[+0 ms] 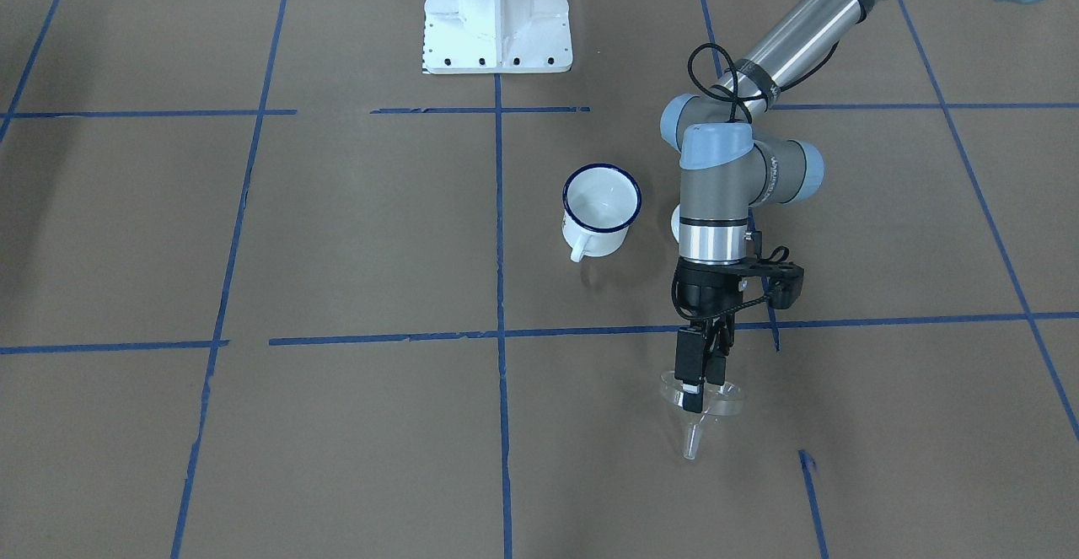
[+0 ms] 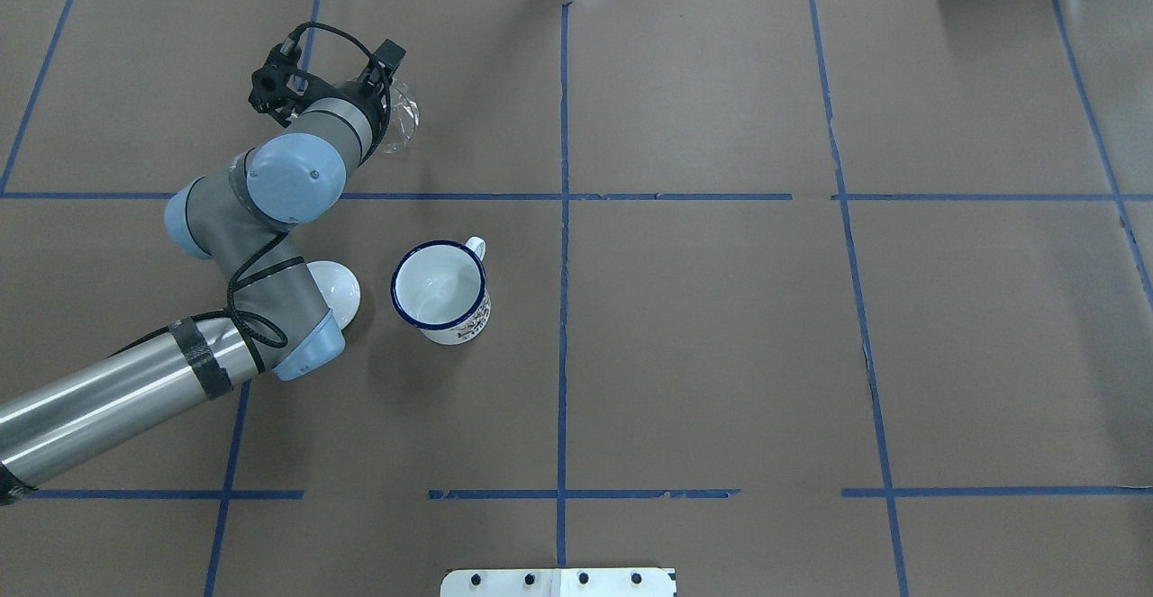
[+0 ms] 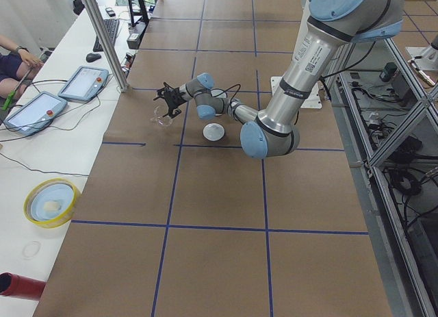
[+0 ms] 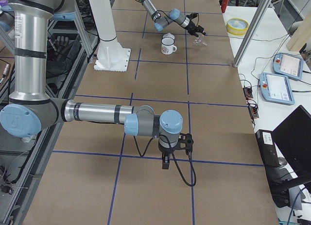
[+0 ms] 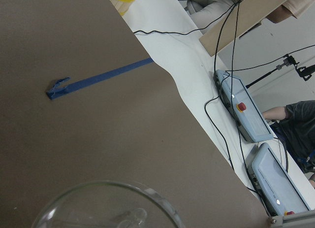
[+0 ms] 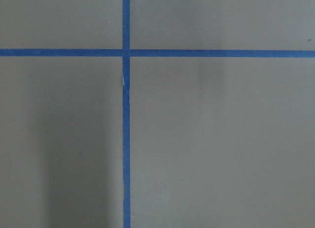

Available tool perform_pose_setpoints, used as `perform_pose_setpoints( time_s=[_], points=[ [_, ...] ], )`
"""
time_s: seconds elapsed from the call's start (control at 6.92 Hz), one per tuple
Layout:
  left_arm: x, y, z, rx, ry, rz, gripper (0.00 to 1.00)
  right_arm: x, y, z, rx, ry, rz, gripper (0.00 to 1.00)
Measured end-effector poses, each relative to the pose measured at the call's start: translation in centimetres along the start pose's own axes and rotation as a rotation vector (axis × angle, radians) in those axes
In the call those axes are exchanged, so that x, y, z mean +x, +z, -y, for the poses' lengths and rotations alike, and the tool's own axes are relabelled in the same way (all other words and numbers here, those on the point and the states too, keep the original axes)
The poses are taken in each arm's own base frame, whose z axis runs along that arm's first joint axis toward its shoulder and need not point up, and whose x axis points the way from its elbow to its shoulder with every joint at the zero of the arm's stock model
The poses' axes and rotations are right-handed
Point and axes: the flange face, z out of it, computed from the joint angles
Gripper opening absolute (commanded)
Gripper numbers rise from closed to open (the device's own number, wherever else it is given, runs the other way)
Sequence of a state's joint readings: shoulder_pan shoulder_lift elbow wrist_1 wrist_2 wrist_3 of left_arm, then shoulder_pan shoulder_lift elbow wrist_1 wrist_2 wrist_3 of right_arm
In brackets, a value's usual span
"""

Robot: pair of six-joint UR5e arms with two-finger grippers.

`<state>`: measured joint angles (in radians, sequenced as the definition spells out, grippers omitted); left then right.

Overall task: Remove funnel from cup
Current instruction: 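Set the funnel down farther from the robot and open the left gripper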

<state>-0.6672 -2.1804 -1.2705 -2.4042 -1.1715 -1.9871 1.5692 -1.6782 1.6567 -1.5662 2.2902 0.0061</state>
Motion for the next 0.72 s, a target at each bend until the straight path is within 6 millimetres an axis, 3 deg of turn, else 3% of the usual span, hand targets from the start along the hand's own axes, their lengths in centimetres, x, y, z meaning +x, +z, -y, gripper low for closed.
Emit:
perform_pose_setpoints(
  time_s=[0.29,0.58,0.72],
  points=[
    [1.0,-3.4,0.8,-0.106,0.076,0.010,1.00,0.0,0.0,0.0,0.000,0.000,0.000,1.00],
    [1.2,-10.0,2.6,-0.231,0.213,0.091,1.00,0.0,0.0,0.0,0.000,0.000,0.000,1.00],
    [1.3,-12.1,3.2,-0.275,0.304,0.148,1.00,0.0,0.0,0.0,0.000,0.000,0.000,1.00]
  ],
)
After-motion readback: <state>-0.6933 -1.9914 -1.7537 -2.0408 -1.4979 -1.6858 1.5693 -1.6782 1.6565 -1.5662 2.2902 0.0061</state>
